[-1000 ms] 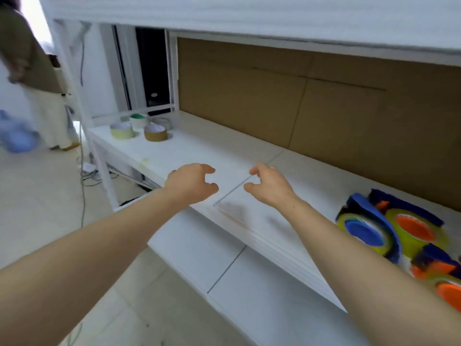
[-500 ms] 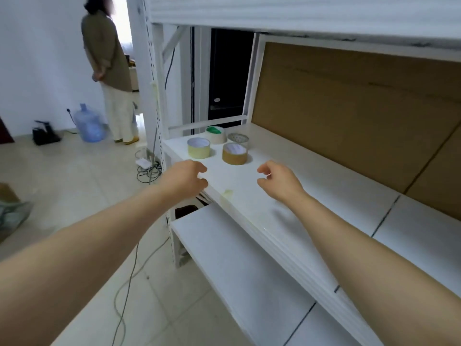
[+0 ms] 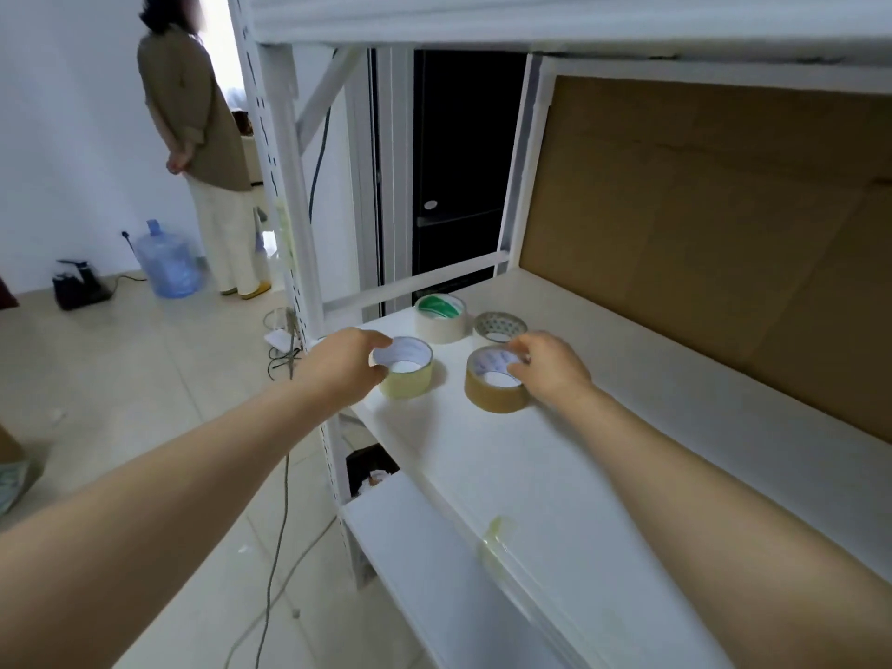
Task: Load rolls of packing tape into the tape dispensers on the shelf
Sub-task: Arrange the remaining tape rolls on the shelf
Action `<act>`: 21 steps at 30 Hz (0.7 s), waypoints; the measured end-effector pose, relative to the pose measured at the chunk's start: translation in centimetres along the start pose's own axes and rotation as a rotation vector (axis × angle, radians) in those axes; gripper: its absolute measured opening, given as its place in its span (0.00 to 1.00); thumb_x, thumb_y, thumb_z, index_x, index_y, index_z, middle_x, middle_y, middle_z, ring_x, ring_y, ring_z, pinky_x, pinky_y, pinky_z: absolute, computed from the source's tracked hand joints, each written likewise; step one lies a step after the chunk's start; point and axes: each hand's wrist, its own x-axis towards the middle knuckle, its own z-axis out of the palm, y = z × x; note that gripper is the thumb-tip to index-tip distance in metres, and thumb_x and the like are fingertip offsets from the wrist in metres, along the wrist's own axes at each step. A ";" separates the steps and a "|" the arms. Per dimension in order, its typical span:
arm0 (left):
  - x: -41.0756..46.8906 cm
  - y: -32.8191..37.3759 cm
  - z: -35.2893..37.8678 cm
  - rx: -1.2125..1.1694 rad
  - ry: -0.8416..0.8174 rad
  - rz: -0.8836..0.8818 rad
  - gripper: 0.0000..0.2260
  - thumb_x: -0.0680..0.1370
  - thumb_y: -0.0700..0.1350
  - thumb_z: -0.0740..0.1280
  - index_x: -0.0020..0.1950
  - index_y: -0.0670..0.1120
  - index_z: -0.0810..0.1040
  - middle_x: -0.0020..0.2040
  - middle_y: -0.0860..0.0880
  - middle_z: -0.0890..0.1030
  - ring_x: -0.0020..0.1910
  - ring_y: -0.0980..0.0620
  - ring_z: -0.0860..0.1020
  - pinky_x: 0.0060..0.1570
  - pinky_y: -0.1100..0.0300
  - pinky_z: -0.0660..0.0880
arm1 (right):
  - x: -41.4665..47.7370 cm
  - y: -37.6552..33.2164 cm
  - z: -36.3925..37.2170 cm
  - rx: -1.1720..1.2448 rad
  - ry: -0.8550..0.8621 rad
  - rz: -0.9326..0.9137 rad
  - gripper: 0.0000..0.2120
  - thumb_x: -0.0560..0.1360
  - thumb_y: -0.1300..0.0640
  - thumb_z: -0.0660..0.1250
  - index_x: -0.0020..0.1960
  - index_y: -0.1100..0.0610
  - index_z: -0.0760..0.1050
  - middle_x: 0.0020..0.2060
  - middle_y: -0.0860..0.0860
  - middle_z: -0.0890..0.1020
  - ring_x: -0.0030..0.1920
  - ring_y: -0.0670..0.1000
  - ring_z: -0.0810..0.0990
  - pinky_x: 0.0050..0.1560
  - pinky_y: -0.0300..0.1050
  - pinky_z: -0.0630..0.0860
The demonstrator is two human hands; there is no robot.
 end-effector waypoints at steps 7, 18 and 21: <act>9.7 -2.1 1.5 0.087 -0.181 0.241 0.30 0.74 0.47 0.69 0.74 0.53 0.62 0.75 0.44 0.59 0.73 0.44 0.61 0.66 0.54 0.64 | 4.7 -0.8 1.4 -0.203 -0.134 0.130 0.29 0.74 0.51 0.66 0.72 0.45 0.60 0.65 0.56 0.69 0.65 0.58 0.69 0.63 0.48 0.70; 19.0 -0.5 4.9 0.599 -0.198 0.558 0.18 0.75 0.54 0.62 0.65 0.60 0.69 0.61 0.48 0.72 0.62 0.45 0.67 0.61 0.53 0.65 | 3.8 -0.6 2.0 -0.254 -0.057 0.327 0.12 0.76 0.58 0.61 0.57 0.50 0.77 0.55 0.56 0.74 0.55 0.58 0.74 0.49 0.44 0.71; 18.3 1.6 5.3 0.605 -0.099 0.664 0.03 0.76 0.53 0.60 0.46 0.57 0.72 0.47 0.52 0.74 0.59 0.49 0.69 0.53 0.55 0.61 | 0.5 1.0 0.5 -0.212 -0.019 0.394 0.11 0.75 0.58 0.61 0.55 0.52 0.77 0.54 0.55 0.78 0.54 0.58 0.77 0.47 0.43 0.71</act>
